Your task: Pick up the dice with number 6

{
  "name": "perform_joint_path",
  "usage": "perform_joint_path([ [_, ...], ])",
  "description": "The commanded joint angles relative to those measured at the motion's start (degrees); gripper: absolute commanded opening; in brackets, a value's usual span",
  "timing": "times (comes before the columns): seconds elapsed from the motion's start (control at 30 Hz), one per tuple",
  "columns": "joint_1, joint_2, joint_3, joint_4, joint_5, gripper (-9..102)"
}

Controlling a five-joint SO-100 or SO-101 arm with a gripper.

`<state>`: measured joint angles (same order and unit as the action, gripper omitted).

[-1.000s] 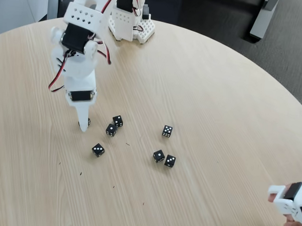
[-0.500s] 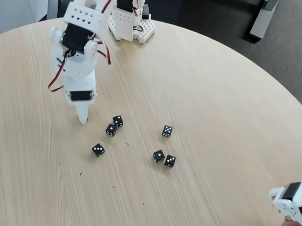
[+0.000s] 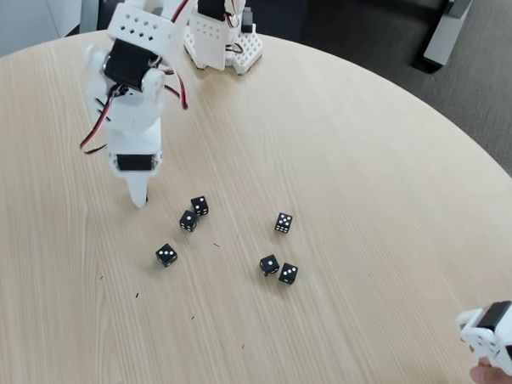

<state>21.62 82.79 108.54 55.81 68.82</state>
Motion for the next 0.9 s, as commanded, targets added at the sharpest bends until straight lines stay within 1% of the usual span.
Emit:
perform_joint_path([
  [0.0, -0.1, 0.2, -1.1, -0.5, 1.1, 14],
  [0.13, -0.1, 0.2, -1.1, -0.5, 2.2, 12],
  [0.27, -0.1, 0.2, -1.1, -0.5, 2.6, 4],
  [0.37, -0.1, 0.2, -0.8, -0.5, 2.8, 0],
  [0.53, -0.1, 0.2, -0.5, -0.5, 2.5, 0],
  [0.67, -0.4, 1.2, -1.0, 0.0, -1.5, 0],
  [0.77, -1.1, 1.5, -1.2, 0.4, -2.6, 0],
  [0.87, -3.3, 7.5, -1.3, 0.5, -4.0, 0],
])
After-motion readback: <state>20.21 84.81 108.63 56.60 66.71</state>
